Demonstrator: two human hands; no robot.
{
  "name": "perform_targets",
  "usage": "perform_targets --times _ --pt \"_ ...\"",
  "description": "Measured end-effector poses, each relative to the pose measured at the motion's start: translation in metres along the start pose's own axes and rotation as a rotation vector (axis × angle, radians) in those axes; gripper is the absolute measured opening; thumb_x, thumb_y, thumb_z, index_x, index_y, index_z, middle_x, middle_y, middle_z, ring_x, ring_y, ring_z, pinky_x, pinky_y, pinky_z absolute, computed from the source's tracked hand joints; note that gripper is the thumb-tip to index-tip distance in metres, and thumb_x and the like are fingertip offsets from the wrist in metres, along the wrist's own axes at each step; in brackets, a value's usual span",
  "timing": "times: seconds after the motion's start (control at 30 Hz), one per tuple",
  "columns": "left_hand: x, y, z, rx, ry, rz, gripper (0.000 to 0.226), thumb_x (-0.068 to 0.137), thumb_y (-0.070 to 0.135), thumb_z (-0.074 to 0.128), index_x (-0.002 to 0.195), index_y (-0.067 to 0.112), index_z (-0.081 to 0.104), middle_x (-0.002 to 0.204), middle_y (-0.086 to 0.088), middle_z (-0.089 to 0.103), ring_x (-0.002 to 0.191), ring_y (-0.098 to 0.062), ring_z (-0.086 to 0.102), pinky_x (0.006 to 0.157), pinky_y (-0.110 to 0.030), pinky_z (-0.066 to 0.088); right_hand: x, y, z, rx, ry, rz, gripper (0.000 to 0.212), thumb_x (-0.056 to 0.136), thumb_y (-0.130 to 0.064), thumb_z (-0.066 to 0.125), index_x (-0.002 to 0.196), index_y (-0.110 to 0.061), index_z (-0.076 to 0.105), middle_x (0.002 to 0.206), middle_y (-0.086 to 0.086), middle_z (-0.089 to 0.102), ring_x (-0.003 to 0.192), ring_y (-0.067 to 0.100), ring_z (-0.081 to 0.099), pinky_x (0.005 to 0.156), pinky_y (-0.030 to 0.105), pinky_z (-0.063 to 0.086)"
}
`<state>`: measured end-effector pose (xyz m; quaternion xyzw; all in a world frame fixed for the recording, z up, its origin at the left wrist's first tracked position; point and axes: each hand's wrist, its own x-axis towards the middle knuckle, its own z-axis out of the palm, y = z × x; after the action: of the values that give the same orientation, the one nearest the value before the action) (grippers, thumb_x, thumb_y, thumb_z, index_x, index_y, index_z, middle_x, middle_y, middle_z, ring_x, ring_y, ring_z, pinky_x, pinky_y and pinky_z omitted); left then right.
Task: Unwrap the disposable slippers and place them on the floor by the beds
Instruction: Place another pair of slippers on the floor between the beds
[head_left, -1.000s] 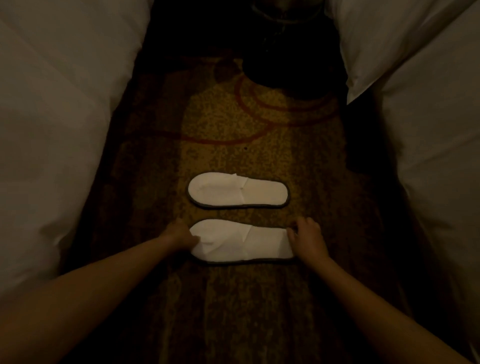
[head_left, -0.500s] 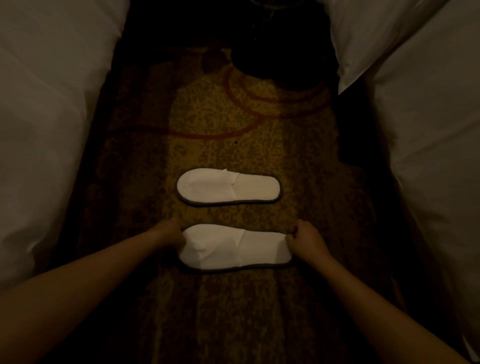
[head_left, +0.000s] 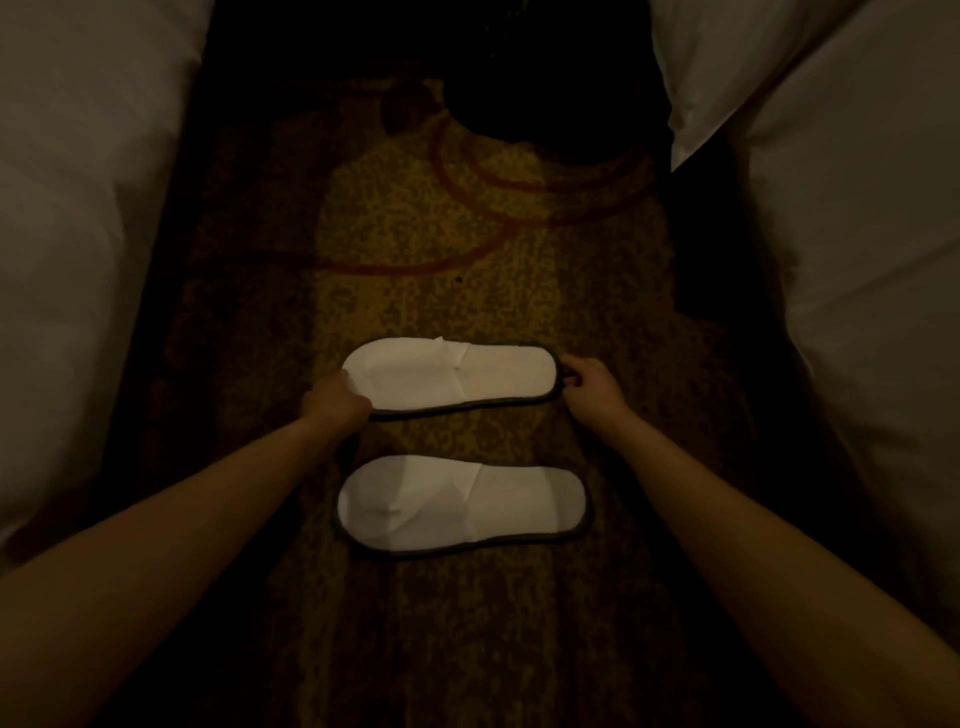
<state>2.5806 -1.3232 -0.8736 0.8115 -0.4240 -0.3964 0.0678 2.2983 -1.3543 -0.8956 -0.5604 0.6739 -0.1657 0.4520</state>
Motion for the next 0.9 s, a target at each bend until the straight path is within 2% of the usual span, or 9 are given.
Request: perform_targets --times 0.07,0.2,0.33,0.43,0.5,0.6,0.77,0.9 --pt "-0.002 0.004 0.005 -0.011 0.001 0.030 0.049 0.090 0.001 0.047 0.138 -0.001 0.037 0.138 -0.026 0.043 0.123 -0.040 0.045 0.102 -0.046 0.044 0.004 0.005 -0.003 -0.001 0.025 0.033 0.050 0.086 0.008 0.045 0.135 -0.005 0.045 0.140 0.018 0.042 0.119 0.032 0.050 0.097 0.031 0.042" --pt "-0.004 0.010 0.008 -0.065 -0.023 0.063 0.053 0.088 -0.002 0.048 0.140 0.001 0.034 0.140 -0.024 0.042 0.123 -0.040 0.045 0.101 -0.048 0.045 0.006 0.007 -0.010 0.024 0.041 0.037 0.054 0.087 0.003 0.051 0.139 -0.007 0.039 0.144 0.016 0.037 0.125 0.030 0.045 0.091 0.027 0.040" --pt "-0.013 0.008 0.006 -0.153 -0.023 0.130 0.050 0.086 -0.001 0.055 0.134 0.005 0.044 0.135 -0.023 0.050 0.121 -0.040 0.048 0.101 -0.047 0.044 -0.015 0.006 -0.011 0.046 0.087 0.035 0.051 0.089 0.001 0.046 0.138 -0.010 0.040 0.142 0.015 0.039 0.125 0.027 0.045 0.101 0.033 0.040" --pt "-0.020 -0.007 0.005 -0.016 -0.052 0.065 0.055 0.084 0.018 0.063 0.135 0.009 0.043 0.139 -0.023 0.045 0.125 -0.041 0.045 0.107 -0.049 0.039 -0.042 0.013 -0.001 -0.131 0.145 0.019 0.041 0.088 0.004 0.040 0.127 -0.005 0.050 0.130 0.017 0.049 0.115 0.026 0.050 0.090 0.022 0.036" --pt "-0.024 -0.018 0.006 0.156 -0.117 -0.032 0.062 0.084 0.028 0.063 0.138 0.008 0.039 0.143 -0.023 0.039 0.130 -0.042 0.039 0.111 -0.047 0.035 -0.057 0.016 0.010 -0.186 0.109 0.031 0.034 0.087 0.004 0.042 0.117 -0.004 0.056 0.123 0.016 0.053 0.110 0.026 0.052 0.087 0.024 0.039" --pt "-0.032 -0.024 0.014 0.268 -0.135 -0.105 0.056 0.084 0.020 0.061 0.133 0.001 0.041 0.140 -0.026 0.039 0.126 -0.042 0.042 0.108 -0.046 0.037 -0.070 0.019 0.023 -0.219 0.064 0.076 0.026 0.087 0.003 0.046 0.107 -0.004 0.060 0.120 0.014 0.055 0.107 0.025 0.054 0.087 0.027 0.043" --pt "-0.043 -0.027 0.023 0.348 -0.106 -0.136 0.074 0.084 0.025 0.064 0.143 0.005 0.024 0.151 -0.021 0.020 0.137 -0.040 0.028 0.111 -0.042 0.031 -0.074 0.022 0.029 -0.249 0.060 0.100 0.025 0.086 0.005 0.043 0.103 -0.003 0.060 0.119 0.015 0.053 0.105 0.026 0.053 0.080 0.023 0.039" --pt "-0.041 -0.029 0.022 0.351 -0.111 -0.139 0.072 0.085 0.025 0.063 0.143 0.006 0.024 0.150 -0.021 0.022 0.137 -0.039 0.028 0.111 -0.041 0.031 -0.073 0.022 0.031 -0.281 0.057 0.106 0.025 0.087 0.004 0.043 0.104 -0.004 0.060 0.120 0.014 0.052 0.106 0.027 0.053 0.082 0.025 0.040"
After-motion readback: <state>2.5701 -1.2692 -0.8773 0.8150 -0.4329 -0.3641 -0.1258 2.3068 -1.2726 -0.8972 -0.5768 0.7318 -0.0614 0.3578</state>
